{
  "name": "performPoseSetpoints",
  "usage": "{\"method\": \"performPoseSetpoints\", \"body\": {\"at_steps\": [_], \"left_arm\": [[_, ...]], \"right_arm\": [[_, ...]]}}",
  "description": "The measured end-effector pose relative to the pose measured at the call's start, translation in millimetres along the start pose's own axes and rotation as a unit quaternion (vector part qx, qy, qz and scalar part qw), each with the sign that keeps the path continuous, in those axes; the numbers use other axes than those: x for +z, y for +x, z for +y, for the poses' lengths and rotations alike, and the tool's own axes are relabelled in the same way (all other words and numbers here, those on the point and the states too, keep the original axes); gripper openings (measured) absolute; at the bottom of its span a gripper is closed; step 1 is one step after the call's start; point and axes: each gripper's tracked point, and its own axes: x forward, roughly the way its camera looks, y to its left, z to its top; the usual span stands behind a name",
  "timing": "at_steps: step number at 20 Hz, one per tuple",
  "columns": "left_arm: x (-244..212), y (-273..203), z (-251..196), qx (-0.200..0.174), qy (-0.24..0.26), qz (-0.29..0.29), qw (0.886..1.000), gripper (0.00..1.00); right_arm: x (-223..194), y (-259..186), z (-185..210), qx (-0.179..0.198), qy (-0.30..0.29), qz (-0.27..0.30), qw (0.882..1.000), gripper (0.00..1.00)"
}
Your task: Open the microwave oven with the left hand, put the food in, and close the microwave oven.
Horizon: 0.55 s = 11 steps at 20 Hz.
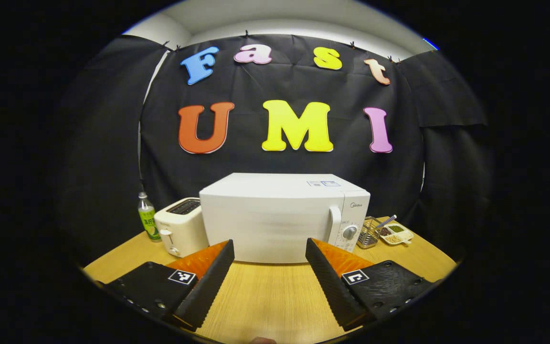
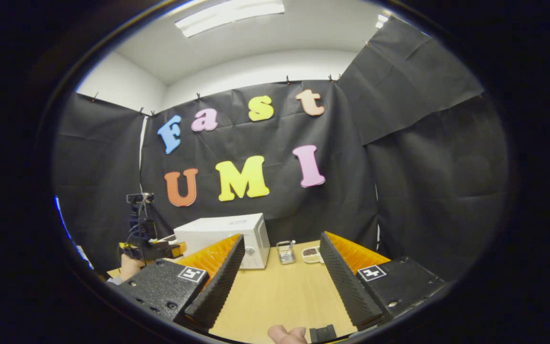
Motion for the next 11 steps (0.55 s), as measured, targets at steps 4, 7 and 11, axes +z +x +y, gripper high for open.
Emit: {"method": "performPoseSetpoints", "body": {"at_steps": [4, 7, 11], "left_arm": [[19, -57, 11, -0.001, -0.014, -0.013, 1.0, 0.94], [41, -103, 28, 0.032, 0.002, -0.018, 0.999, 0.94], [71, -150, 38, 0.065, 0.037, -0.038, 0.996, 0.94]], "right_arm": [[10, -9, 24, 0.011, -0.011, -0.009, 1.0, 0.91], [19, -15, 37, 0.011, -0.021, -0.018, 1.0, 1.0], [20, 2, 58, 0.02, -0.033, -0.031, 0.999, 0.91]]}}
